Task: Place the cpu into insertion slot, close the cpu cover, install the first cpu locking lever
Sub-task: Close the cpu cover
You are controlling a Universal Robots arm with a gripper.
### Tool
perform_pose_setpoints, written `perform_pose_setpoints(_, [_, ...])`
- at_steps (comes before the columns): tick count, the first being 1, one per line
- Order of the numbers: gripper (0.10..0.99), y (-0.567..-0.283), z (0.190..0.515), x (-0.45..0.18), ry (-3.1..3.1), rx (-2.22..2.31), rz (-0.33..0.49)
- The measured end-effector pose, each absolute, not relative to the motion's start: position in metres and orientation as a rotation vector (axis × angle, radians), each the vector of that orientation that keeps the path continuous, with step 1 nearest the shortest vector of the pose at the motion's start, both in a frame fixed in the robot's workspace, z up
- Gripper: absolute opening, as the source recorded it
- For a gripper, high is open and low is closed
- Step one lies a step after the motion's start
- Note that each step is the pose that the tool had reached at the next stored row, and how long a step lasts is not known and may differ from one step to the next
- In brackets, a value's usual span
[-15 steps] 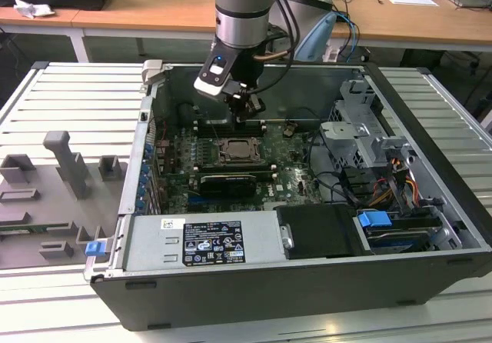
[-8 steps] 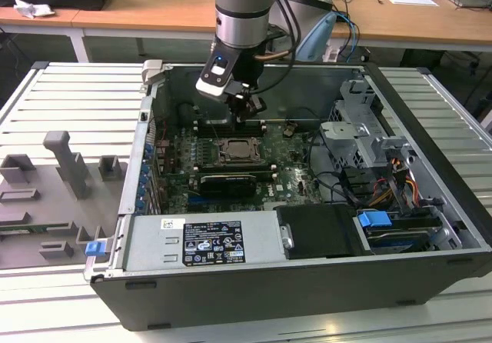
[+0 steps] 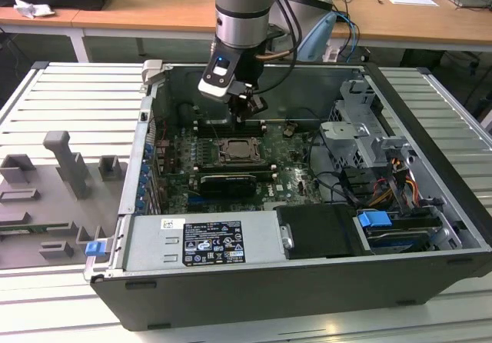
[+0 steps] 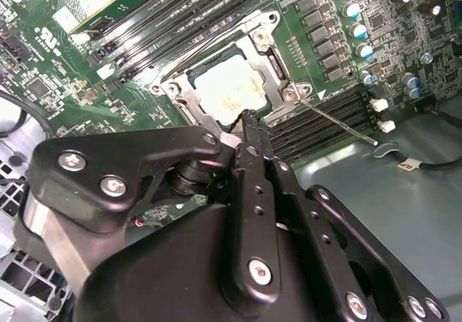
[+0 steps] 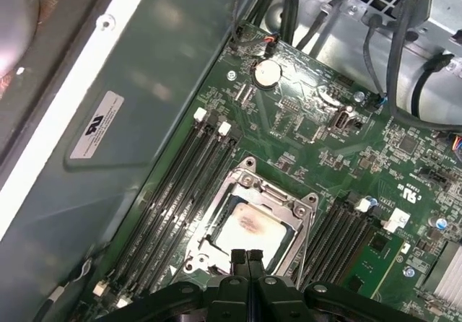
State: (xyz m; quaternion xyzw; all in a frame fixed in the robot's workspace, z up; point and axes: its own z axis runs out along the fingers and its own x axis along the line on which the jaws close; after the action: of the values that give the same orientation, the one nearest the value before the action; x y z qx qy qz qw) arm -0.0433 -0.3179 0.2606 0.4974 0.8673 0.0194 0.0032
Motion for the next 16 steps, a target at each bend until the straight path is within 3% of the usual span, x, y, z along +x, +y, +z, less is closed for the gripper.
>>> perform_pose_setpoints(16, [0.106, -0.3179, 0.2606, -0.0433, 2.792, 1.429, 0.062])
